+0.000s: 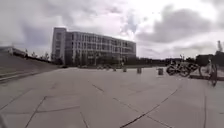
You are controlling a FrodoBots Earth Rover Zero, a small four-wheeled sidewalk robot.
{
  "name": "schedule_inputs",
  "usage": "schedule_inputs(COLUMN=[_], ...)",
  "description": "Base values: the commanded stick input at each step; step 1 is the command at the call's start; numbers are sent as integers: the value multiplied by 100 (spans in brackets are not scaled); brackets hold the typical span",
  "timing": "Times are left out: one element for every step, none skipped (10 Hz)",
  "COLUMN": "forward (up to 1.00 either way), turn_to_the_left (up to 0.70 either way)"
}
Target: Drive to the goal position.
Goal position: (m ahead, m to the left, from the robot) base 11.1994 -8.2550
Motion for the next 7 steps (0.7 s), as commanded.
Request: schedule_inputs(forward=[70, 70, 70, 70, 70, 70, 70], turn_to_the_left=[-1, -22, -14, -7, -23, -7, -10])
